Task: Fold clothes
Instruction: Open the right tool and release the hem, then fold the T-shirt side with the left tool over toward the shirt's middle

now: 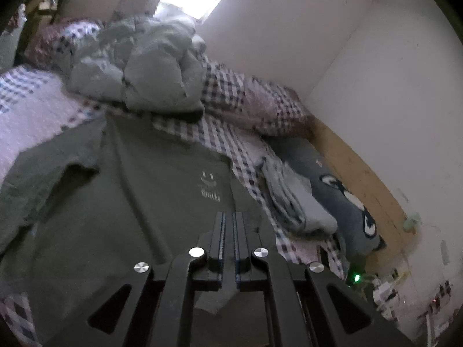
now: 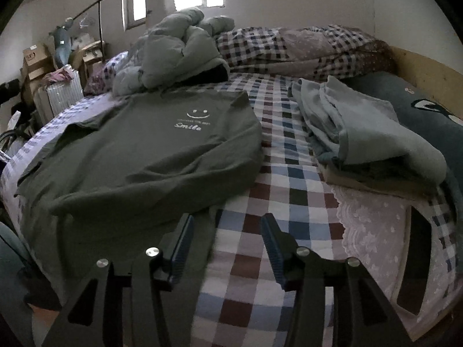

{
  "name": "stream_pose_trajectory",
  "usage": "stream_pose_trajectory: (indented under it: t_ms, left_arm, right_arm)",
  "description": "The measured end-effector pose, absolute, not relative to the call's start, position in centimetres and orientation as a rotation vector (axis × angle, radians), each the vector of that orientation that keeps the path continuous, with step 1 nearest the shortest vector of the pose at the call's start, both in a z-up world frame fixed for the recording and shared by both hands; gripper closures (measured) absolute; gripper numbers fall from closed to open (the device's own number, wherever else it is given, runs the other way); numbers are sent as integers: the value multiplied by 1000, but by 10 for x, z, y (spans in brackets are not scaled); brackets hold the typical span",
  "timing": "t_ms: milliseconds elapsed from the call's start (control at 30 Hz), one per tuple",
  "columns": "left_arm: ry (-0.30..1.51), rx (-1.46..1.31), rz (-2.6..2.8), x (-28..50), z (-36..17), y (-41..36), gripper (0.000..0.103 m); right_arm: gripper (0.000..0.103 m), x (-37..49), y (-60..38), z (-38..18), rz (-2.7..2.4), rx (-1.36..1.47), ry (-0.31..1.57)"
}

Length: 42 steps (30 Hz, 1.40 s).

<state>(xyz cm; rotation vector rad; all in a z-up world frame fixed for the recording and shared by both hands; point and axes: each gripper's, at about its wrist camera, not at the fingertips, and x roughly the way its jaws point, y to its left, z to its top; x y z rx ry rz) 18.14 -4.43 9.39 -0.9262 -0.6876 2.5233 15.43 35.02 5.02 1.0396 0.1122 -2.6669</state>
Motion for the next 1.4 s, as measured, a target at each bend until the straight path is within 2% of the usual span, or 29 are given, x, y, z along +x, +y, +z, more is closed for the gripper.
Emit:
stream_pose_trajectory:
  t_ms: [67, 100, 133, 200, 267, 333, 400, 500, 633, 1000, 1033, 1100, 1167, 1233, 1400]
  left_arm:
    - [-708, -1034, 2460, 181, 64, -36, 94]
    - [-729, -1088, 2426, 181, 48, -32, 87]
    - [-772, -1128, 2391, 183, 32, -29, 81]
    - [-862, -1203, 2316, 189, 2, -23, 78]
    - [-959, -1206, 2256, 200, -16, -20, 70]
    - [-1031, -1187, 2210, 209, -28, -18, 50]
    - [-1082, -1160, 2163, 216, -36, -15, 40]
    - [-1097, -1136, 2127, 214, -41, -12, 39]
    - [-1147, -1093, 2088, 207, -44, -10, 29]
    - [-1346, -1067, 1941, 194, -70, -31, 29]
    - [-1360, -1066, 1936, 194, -72, -34, 29]
    - [-1370, -1071, 1935, 192, -74, -36, 29]
    - [-1394, -1070, 1914, 190, -77, -37, 29]
    - [-1406, -1069, 1899, 190, -78, -37, 29]
    - [-1389, -1057, 1864, 192, -76, -27, 29]
  right_arm:
    - [51, 152, 351, 50, -2659, 1043, 76]
    - [51, 152, 350, 50, -2659, 1041, 76]
    - [51, 152, 348, 50, -2658, 1041, 78]
    - [51, 152, 343, 49, -2652, 1041, 87]
    - [51, 153, 337, 50, -2640, 1028, 107]
    - [51, 156, 329, 51, -2618, 1001, 128]
    - [51, 163, 319, 54, -2570, 957, 143]
    - [51, 182, 295, 58, -2446, 857, 193]
    - [51, 205, 252, 49, -2297, 787, 330]
    - [54, 217, 175, 4, -2184, 788, 705]
    - [61, 216, 170, 0, -2184, 797, 736]
    - [66, 214, 168, -4, -2182, 803, 752]
    - [91, 212, 173, 1, -2187, 815, 711]
    - [99, 208, 179, 7, -2196, 831, 657]
    - [100, 202, 204, 27, -2223, 848, 461]
